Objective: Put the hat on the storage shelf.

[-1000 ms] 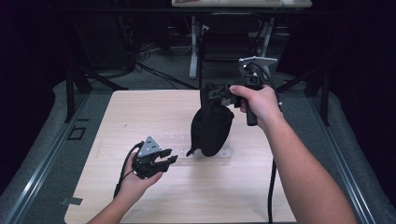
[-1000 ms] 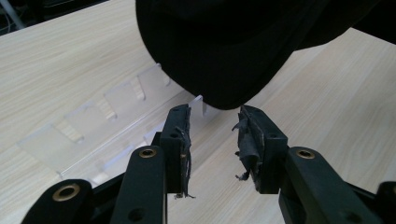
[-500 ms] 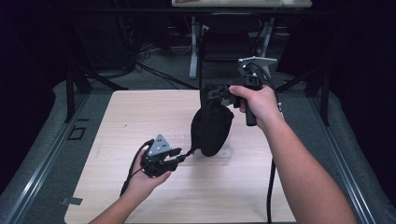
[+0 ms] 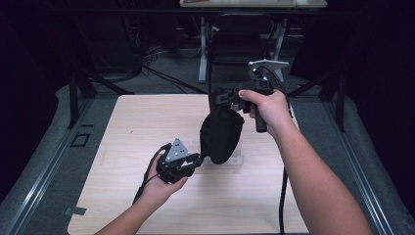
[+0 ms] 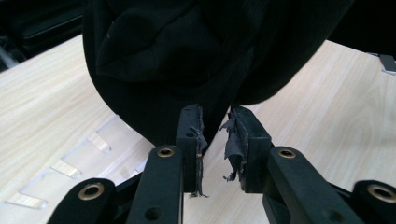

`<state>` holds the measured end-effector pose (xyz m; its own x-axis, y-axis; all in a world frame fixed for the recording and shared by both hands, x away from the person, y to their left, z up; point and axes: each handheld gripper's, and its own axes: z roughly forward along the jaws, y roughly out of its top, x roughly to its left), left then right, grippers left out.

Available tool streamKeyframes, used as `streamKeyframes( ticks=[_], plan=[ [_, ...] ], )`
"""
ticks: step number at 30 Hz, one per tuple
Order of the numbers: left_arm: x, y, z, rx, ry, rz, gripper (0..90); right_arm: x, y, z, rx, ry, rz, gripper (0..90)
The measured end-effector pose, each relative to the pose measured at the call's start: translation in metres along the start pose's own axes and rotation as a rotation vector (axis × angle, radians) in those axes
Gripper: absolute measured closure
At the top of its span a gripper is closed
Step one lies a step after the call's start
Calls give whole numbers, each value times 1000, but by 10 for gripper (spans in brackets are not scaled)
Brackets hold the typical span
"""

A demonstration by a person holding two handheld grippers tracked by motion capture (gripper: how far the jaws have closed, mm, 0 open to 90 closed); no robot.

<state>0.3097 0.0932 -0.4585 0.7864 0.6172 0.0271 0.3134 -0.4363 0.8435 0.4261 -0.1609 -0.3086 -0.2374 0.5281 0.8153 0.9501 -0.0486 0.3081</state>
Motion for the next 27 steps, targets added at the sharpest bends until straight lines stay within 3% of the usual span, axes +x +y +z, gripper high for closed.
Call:
streamKeyframes(
  ticks=[19, 27],
  plan=[
    [-4, 6, 5, 14, 35, 51, 807, 2, 0, 2, -5, 10, -3, 848],
    [-4, 5, 3, 24, 52, 71, 819, 9, -1, -6, -12, 24, -23, 816]
  ],
)
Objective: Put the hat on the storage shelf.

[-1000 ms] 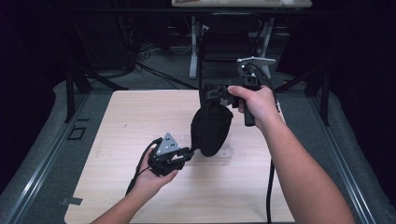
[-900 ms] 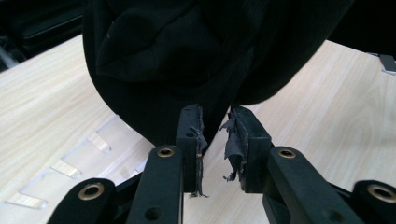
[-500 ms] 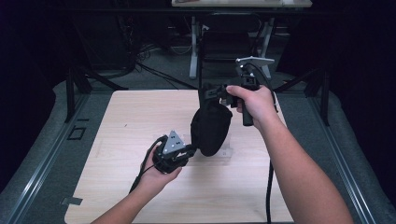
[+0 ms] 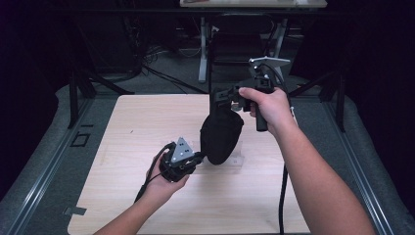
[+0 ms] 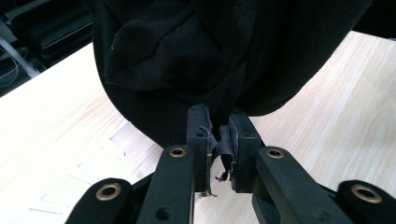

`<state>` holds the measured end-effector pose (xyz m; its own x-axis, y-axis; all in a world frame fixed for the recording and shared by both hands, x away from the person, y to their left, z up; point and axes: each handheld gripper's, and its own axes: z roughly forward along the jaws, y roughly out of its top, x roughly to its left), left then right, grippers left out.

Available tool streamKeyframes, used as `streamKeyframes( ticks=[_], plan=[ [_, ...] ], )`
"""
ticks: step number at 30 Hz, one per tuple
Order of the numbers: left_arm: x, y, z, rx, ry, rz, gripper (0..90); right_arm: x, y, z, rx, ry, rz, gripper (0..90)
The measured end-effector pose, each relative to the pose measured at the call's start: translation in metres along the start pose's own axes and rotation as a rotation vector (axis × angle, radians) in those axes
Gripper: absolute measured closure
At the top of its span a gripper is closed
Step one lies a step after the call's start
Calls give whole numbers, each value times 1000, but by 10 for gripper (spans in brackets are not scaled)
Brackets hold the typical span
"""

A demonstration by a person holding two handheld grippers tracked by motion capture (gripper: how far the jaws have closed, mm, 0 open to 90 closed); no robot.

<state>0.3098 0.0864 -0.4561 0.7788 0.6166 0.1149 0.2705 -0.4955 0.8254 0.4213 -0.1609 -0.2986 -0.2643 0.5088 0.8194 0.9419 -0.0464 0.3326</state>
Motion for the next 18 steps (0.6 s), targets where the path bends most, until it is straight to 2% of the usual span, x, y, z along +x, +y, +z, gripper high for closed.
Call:
streamKeyframes(
  ticks=[5, 11, 18],
  plan=[
    [1, -2, -2, 8, 19, 22, 836, 3, 0, -9, -17, 10, -6, 786],
    [6, -6, -5, 12, 32, 26, 846, -1, -1, -16, -31, -10, -7, 770],
    [13, -16, -9, 23, 35, 10, 851, -4, -2, -21, -41, -24, -7, 768]
  ],
)
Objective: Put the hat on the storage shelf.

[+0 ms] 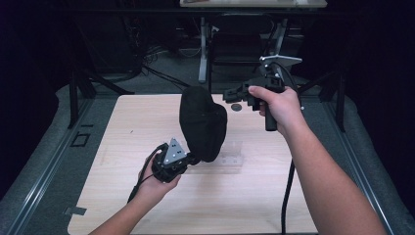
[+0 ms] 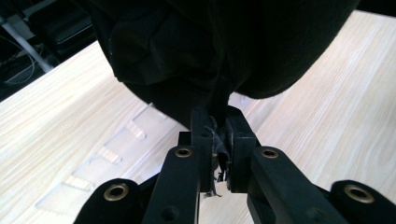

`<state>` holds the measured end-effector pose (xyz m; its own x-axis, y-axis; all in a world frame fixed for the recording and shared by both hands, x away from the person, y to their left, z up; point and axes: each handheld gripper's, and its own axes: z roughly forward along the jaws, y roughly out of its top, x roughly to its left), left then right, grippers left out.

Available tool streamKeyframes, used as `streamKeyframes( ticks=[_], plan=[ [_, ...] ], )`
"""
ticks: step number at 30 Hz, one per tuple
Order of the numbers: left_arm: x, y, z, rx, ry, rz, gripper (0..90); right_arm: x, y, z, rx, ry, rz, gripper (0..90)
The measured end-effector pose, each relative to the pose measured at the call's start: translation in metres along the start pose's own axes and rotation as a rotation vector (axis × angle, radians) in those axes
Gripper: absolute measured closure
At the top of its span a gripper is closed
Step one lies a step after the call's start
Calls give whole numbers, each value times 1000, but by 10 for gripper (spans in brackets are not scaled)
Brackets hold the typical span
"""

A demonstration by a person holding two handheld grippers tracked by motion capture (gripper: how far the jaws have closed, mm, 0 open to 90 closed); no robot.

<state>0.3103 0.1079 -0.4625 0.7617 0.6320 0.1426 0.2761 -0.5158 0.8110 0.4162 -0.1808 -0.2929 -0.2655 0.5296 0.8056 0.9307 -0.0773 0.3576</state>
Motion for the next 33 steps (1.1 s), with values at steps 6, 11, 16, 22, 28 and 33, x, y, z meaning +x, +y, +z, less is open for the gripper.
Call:
streamKeyframes(
  ticks=[6, 11, 16, 22, 28, 33],
  plan=[
    [6, -14, 0, 17, 0, -28, 849, -4, -1, -3, -4, -8, 10, 767],
    [12, -38, 7, 37, -1, -94, 848, -9, -2, -7, -11, -13, 15, 767],
    [13, -45, 5, 25, 8, -109, 845, -9, -2, -11, -20, -13, 16, 767],
    [15, -50, 5, 17, 7, -137, 838, -10, -3, -13, -17, -32, 10, 764],
    [14, -51, 4, 21, 24, -135, 825, -11, -4, -15, -24, -42, 8, 762],
    [13, -55, 3, 34, 36, -130, 765, -12, -5, -19, -26, -56, 4, 757]
  ],
)
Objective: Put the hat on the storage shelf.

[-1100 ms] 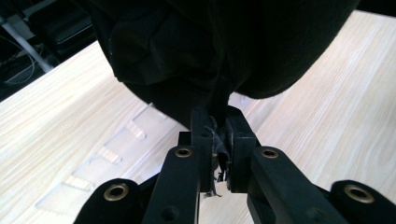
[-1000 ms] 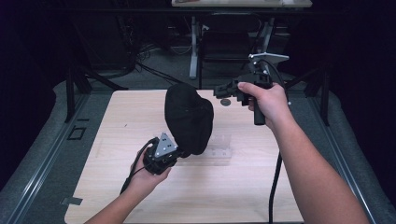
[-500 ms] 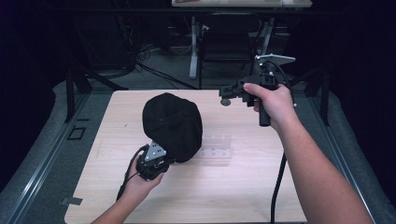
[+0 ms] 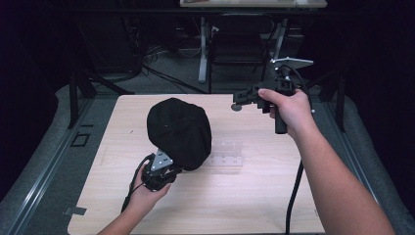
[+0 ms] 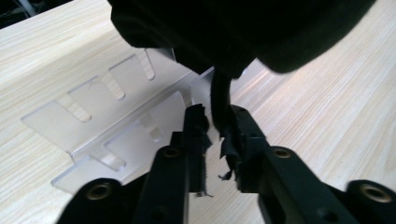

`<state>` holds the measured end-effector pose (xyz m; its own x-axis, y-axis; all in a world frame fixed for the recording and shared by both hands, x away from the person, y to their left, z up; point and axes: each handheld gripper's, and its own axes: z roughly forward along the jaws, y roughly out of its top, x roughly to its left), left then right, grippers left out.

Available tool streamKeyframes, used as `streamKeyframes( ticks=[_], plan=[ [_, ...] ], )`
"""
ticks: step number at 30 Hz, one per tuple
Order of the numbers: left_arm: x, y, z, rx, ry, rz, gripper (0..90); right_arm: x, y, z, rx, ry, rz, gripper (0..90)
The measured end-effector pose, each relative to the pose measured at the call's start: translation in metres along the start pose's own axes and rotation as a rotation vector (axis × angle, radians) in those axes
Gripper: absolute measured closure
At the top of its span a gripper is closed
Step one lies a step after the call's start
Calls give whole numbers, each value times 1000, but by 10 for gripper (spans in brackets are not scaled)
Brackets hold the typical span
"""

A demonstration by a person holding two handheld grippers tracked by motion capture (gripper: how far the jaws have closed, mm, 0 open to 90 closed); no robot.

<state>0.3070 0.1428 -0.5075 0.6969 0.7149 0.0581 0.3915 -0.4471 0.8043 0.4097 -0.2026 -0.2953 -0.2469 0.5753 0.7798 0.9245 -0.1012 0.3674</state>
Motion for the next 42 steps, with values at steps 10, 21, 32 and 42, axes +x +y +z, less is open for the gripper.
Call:
streamKeyframes(
  ticks=[10, 21, 32, 42],
  plan=[
    [12, -15, -11, 8, -22, -43, 584, -7, -10, -12, -18, -84, -35, 736],
    [29, -39, -19, -19, -2, -149, 504, -14, -33, -24, -24, -182, -76, 717],
    [37, -48, -19, -19, 2, -183, 480, -32, -56, -27, -18, -301, -118, 658],
    [40, -53, -17, -17, 5, -197, 461, -58, -76, -17, -1, -377, -157, 567]
  ],
)
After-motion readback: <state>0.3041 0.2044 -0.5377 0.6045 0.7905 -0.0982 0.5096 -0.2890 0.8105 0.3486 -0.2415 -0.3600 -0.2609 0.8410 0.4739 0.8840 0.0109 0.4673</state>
